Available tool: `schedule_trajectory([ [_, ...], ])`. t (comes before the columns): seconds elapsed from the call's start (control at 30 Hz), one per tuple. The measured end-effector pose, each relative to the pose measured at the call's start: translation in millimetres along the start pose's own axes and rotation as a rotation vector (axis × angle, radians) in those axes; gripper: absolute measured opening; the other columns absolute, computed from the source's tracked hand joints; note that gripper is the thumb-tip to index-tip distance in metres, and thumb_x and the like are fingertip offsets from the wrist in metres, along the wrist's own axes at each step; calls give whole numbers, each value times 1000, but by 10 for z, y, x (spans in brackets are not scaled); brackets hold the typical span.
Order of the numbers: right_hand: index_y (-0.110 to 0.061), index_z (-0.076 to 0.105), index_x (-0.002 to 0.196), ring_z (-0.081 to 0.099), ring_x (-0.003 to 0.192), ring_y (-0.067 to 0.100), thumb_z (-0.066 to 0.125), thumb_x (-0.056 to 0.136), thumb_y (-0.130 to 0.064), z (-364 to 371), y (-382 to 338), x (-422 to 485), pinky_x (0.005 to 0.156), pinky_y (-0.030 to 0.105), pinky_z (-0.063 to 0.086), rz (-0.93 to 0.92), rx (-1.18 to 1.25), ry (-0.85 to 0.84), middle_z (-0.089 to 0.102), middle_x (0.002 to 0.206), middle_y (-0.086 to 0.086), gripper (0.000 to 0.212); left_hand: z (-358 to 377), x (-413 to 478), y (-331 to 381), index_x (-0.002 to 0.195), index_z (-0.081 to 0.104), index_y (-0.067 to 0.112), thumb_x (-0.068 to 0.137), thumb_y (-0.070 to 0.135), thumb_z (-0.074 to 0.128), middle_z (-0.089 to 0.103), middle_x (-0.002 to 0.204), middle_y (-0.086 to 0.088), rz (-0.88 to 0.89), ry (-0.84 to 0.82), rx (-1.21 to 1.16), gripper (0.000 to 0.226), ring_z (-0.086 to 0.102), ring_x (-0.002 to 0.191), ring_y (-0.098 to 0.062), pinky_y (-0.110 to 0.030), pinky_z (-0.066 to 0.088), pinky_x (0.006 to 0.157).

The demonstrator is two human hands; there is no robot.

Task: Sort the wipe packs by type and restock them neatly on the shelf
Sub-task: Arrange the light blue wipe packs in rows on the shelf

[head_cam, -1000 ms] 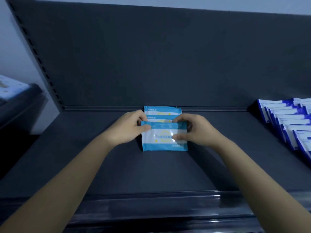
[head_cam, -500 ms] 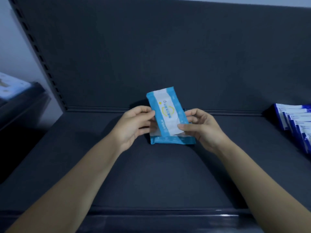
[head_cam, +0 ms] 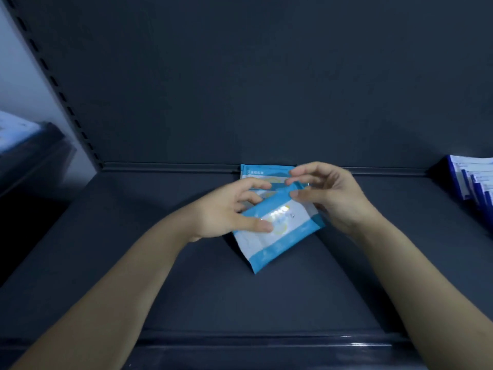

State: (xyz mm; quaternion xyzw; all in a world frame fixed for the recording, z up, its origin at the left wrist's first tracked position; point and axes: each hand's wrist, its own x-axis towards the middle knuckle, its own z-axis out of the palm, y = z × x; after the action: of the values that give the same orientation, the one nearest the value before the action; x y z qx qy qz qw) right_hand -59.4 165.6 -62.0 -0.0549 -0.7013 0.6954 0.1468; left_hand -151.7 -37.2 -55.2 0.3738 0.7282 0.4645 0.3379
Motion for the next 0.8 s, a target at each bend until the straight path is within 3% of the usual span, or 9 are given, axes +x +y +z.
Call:
schedule_trajectory([
  [0.07, -12, 69, 87, 61, 73, 20, 71, 68, 17, -60, -15, 10, 70, 28, 53, -29, 86, 75, 71, 85, 4, 35, -13, -13, -26, 122, 55, 25, 76, 13, 80, 68, 111, 5, 16, 4, 48, 54, 66, 100, -9, -27, 53, 86],
  [0.13, -15, 69, 87, 58, 75, 20, 73, 66, 15, -131, -26, 4, 71, 29, 52, -36, 74, 87, 69, 84, 2, 36, -24, -12, -36, 112, 60, 15, 77, 4, 76, 71, 107, -2, 55, 121, -8, 40, 69, 97, -18, -35, 56, 85],
  [0.27, -17, 66, 82, 58, 73, 14, 73, 72, 12, -117, 7, -47, 72, 28, 53, -70, -268, 113, 67, 83, -2, 31, -77, 21, -82, 107, 61, 12, 73, -1, 78, 71, 106, -8, 24, 269, -105, 41, 70, 84, -17, -30, 57, 79],
  [0.33, -22, 64, 77, 60, 71, 12, 72, 76, -1, -87, 74, -62, 74, 33, 54, -167, -609, 128, 66, 83, -6, 23, -82, 48, -147, 106, 61, 22, 70, 10, 83, 65, 109, 1, 17, 339, 131, 43, 60, 76, -9, -25, 52, 72],
  [0.4, -24, 63, 79, 58, 73, 14, 63, 77, -26, -98, 103, -97, 73, 36, 51, -291, -929, 124, 62, 80, -7, 3, -63, 48, -203, 106, 59, 31, 70, 25, 83, 57, 113, 16, 81, 412, 429, 44, 50, 85, -4, -21, 42, 76],
  [0.43, -23, 64, 82, 57, 75, 14, 57, 76, -35, -105, 84, -115, 72, 36, 50, -310, -1002, 129, 61, 81, -7, 16, -55, 42, -221, 109, 58, 32, 70, 31, 81, 54, 115, 21, 135, 431, 525, 45, 47, 94, -3, -22, 39, 83],
  [0.53, -21, 65, 99, 57, 86, 14, 66, 75, -44, -141, 71, -139, 78, 31, 48, -286, -1040, 68, 57, 100, -10, 33, -24, 24, -222, 118, 57, 31, 75, 58, 59, 51, 124, 25, 254, 471, 700, 50, 43, 114, -3, -26, 33, 98],
  [0.63, -21, 64, 110, 57, 101, 11, 75, 75, -47, -144, 80, -151, 87, 27, 45, -276, -1092, -11, 53, 112, -12, 45, 44, 30, -231, 127, 55, 31, 81, 72, 35, 49, 134, 22, 259, 462, 885, 64, 40, 126, -3, -24, 26, 100],
  [0.8, -22, 59, 122, 55, 108, 12, 68, 82, -43, -162, 56, -137, 90, 25, 42, -248, -1084, -3, 51, 121, -11, 46, 166, 26, -212, 128, 57, 25, 86, 68, 37, 54, 135, 10, 291, 432, 1032, 63, 47, 127, -12, -22, 22, 101],
])
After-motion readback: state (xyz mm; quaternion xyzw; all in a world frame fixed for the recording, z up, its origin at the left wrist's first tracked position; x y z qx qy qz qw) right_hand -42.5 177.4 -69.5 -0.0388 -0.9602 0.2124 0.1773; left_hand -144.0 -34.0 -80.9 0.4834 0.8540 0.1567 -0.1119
